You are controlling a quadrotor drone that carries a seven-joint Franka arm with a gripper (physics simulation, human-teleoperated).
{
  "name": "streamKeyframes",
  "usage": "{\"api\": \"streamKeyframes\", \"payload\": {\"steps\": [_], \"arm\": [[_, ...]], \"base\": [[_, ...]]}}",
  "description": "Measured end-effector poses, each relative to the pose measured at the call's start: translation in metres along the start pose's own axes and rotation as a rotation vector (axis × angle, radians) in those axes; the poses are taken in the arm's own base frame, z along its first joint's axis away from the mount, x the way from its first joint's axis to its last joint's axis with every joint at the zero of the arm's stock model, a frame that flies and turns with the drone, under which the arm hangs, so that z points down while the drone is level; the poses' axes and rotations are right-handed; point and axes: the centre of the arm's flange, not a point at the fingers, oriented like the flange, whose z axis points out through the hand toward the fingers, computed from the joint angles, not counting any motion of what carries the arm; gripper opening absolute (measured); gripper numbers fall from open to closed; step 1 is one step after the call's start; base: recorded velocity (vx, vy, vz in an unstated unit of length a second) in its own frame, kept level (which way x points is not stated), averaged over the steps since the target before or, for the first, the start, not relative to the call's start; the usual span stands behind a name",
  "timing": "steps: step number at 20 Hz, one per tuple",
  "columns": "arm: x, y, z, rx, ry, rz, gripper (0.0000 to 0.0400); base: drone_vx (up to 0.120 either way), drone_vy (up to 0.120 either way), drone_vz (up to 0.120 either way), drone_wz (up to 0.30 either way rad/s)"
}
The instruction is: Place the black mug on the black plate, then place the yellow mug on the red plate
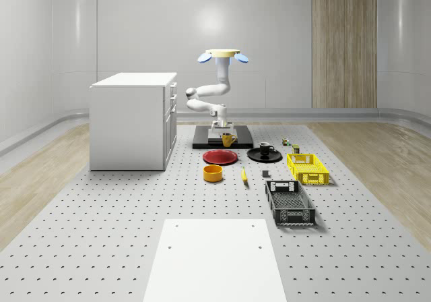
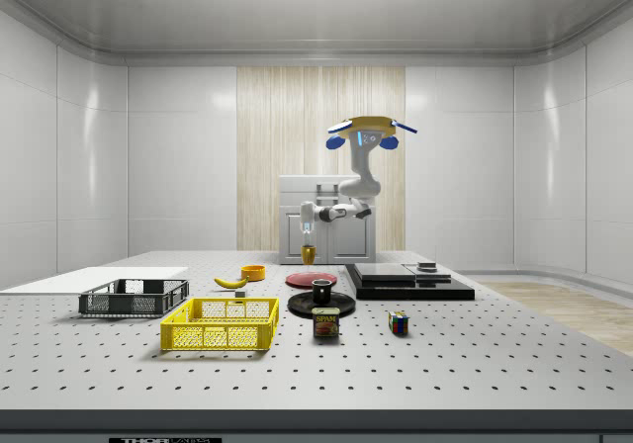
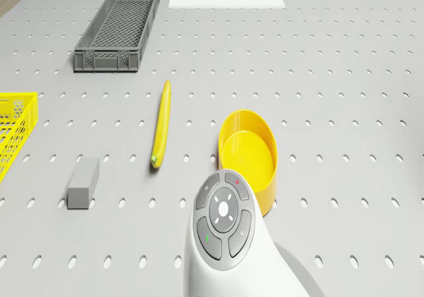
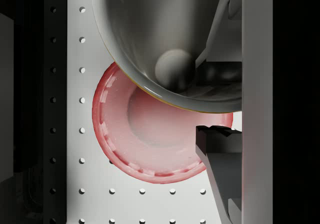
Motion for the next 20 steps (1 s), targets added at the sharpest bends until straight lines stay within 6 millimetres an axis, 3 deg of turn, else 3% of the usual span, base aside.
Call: {"api": "streamKeyframes", "payload": {"steps": [8, 20], "arm": [[0.025, 0.025, 0.003, -0.001, 0.001, -0.016, 0.0117], [0.039, 0.039, 0.045, 0.001, -0.001, -0.004, 0.0111]], "base": [[0.000, 0.000, 0.000, 0.000], [0.000, 0.000, 0.000, 0.000]]}}
